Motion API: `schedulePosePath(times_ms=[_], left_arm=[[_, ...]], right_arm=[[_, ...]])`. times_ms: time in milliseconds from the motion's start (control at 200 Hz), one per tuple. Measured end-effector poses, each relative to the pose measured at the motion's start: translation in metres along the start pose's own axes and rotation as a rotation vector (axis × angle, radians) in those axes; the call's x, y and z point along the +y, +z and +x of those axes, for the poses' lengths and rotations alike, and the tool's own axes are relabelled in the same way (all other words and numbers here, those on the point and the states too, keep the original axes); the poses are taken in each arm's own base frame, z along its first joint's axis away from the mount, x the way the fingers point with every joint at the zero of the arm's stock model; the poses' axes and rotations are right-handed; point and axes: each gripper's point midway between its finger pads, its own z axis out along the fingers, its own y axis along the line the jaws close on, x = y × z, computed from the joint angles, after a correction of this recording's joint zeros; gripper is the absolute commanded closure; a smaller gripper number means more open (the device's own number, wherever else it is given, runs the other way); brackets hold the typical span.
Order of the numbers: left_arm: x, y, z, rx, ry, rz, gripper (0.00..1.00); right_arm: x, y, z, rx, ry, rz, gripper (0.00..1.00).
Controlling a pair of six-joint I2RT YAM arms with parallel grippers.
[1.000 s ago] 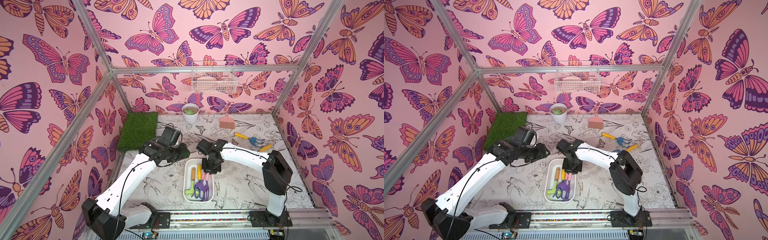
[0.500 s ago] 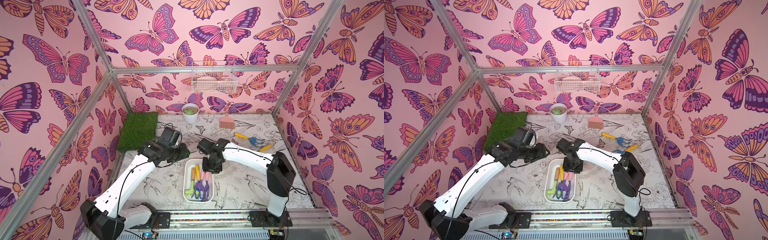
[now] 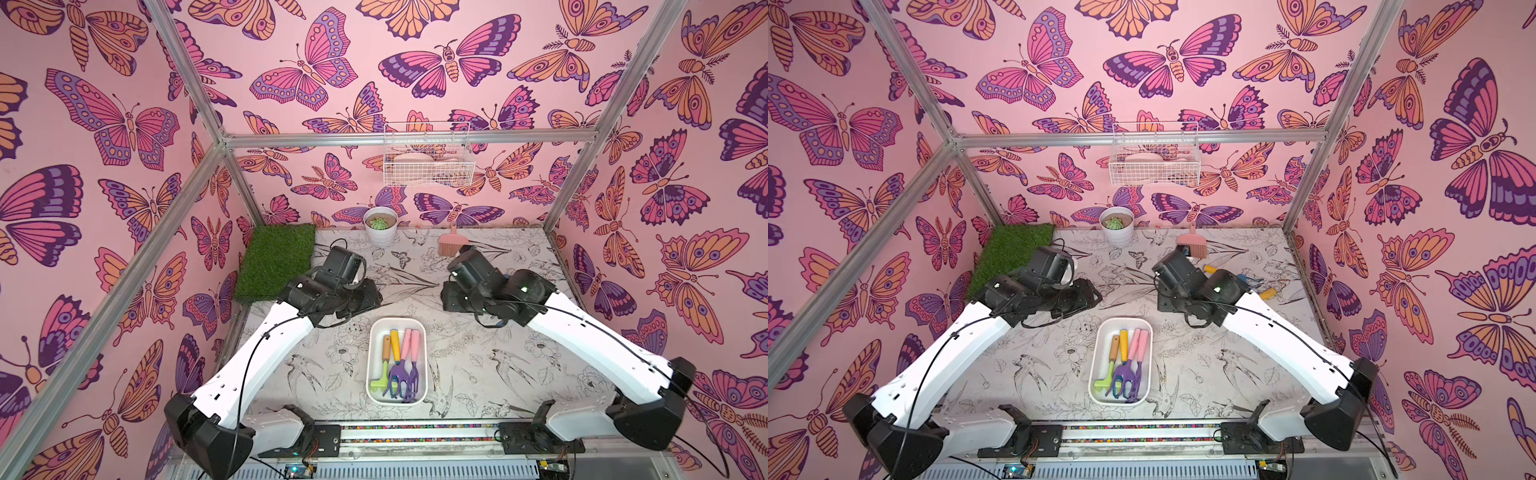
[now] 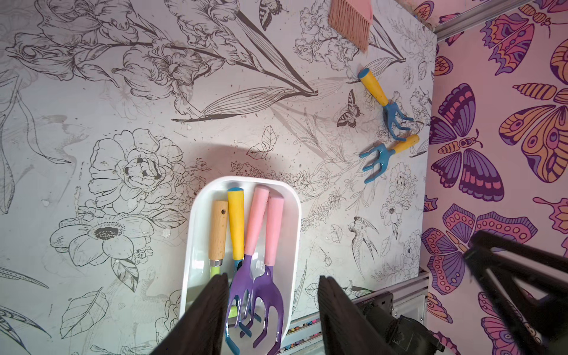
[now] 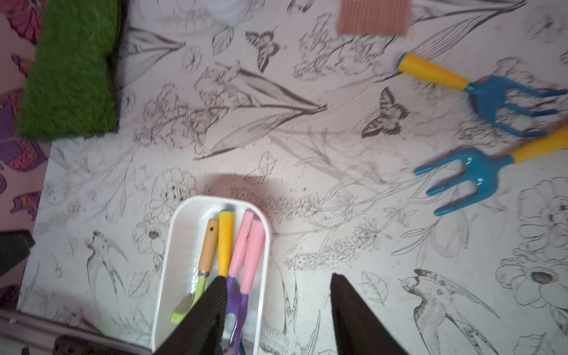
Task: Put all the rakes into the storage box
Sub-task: Place the rake in the storage box.
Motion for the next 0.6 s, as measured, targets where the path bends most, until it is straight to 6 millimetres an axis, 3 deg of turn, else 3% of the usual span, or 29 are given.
schedulePosePath(times_ms=[285,456,596], left_arm=[[-0.006,0.023,-0.01,0.026,0.02,-0.022,0.45],[-0.019,0.038,-0.02,0.051,0.046,-0.008,0.46],[-0.029,0.056,-0.025,0.085,0.067,0.008,0.46]], right_arm=[[-0.079,0.007,-0.037,-0.034,0.141,0.123,0.4],[-0.117,0.015,-0.035,0.014,0.214,0.169,0.41],[-0.154,0.028,-0.022,0.078,0.3,0.215,0.44]])
